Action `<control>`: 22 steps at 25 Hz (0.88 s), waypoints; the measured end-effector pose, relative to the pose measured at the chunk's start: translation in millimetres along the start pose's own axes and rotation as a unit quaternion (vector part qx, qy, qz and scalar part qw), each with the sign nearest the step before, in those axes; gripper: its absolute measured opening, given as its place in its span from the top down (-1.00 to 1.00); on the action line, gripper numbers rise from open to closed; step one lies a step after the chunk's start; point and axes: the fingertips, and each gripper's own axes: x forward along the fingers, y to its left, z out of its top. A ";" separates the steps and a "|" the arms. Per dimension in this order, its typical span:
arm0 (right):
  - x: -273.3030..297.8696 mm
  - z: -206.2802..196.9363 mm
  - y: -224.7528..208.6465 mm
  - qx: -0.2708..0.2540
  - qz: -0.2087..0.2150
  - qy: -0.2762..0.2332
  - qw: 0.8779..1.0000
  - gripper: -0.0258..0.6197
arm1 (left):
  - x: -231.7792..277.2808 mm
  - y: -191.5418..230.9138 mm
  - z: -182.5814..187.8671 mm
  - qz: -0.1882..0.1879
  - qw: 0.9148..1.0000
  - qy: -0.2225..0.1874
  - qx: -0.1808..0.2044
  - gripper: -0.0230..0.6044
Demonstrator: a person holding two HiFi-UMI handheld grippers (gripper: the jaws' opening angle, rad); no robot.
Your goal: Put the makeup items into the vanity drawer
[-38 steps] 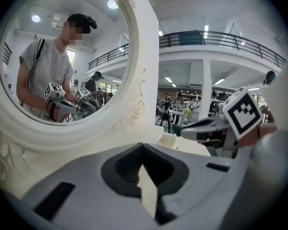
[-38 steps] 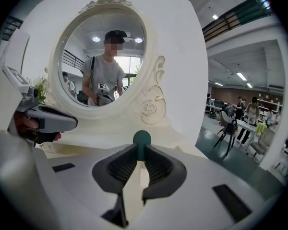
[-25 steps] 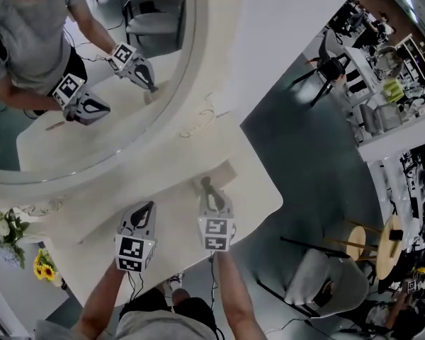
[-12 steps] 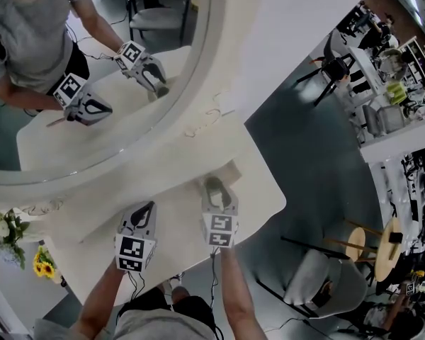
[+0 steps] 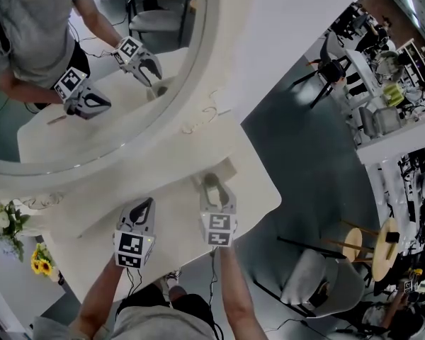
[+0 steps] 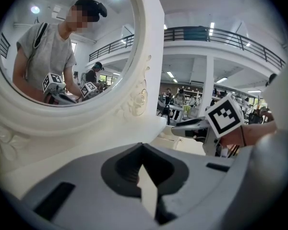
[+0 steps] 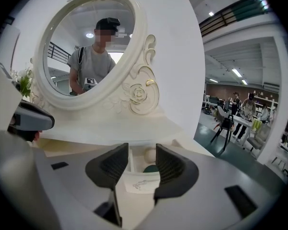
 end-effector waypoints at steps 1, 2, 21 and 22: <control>-4.4 3.2 1.2 -0.001 0.001 -0.004 1.000 0.36 | -3.1 -1.1 2.0 0.001 1.000 -0.003 0.001 0.93; -9.2 6.9 2.9 -0.002 0.002 -0.009 1.000 0.36 | -6.6 -2.1 4.0 0.003 1.000 -0.006 0.002 0.93; -139.4 61.3 78.0 -0.032 0.081 -0.106 0.991 0.39 | -113.1 -30.6 38.3 0.063 0.995 -0.072 0.018 0.93; -145.9 62.3 81.5 -0.033 0.085 -0.110 0.990 0.41 | -118.7 -32.0 36.4 0.068 0.995 -0.073 0.018 0.93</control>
